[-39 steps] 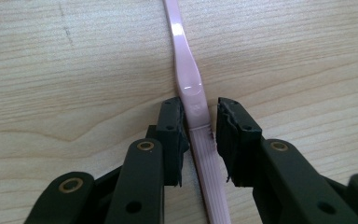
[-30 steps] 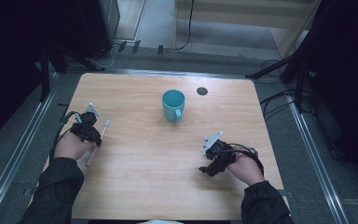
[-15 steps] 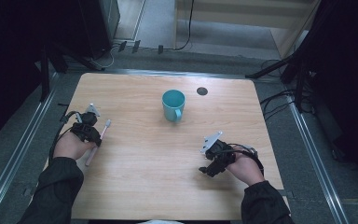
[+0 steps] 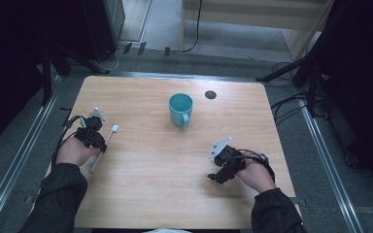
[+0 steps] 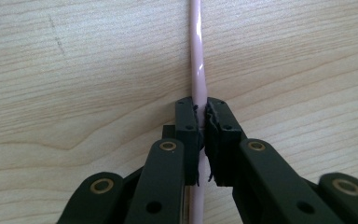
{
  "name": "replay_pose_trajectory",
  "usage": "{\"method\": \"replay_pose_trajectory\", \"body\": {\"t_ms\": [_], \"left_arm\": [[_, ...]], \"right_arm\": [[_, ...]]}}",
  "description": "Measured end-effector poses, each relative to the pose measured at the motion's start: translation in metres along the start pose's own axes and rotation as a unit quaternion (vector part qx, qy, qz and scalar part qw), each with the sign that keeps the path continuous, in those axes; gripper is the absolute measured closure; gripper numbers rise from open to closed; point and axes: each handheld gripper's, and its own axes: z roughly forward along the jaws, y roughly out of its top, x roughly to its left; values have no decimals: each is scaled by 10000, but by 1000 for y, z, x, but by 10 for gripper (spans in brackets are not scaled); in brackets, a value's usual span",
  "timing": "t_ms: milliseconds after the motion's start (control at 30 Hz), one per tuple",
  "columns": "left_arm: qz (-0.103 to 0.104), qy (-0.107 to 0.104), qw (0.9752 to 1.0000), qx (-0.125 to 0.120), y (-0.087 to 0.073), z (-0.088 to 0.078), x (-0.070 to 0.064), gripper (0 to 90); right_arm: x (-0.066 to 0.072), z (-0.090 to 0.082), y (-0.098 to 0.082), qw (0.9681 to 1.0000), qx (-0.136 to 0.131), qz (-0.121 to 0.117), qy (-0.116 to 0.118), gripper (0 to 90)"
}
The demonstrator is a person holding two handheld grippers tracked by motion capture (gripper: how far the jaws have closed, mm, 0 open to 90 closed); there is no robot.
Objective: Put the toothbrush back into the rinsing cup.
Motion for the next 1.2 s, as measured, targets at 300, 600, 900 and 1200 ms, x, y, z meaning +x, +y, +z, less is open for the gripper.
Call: {"method": "replay_pose_trajectory", "body": {"t_ms": [300, 600, 900, 1200], "left_arm": [[24, -68, 10000, -18, -1, 0, 3, 842], [27, -220, 9995, -227, -2, -10, 4, 842], [73, -335, 9973, -642, -4, -24, 3, 841], [124, -540, 9925, -1087, -7, -36, 1, 842]], "right_arm": [[0, 0, 0, 10000, -7, -5, 6, 218], [0, 0, 0, 10000, 2, 4, 10, 218], [0, 0, 0, 10000, -17, 15, -5, 218], [0, -1, 0, 10000, -20, 13, -9, 218]]}}
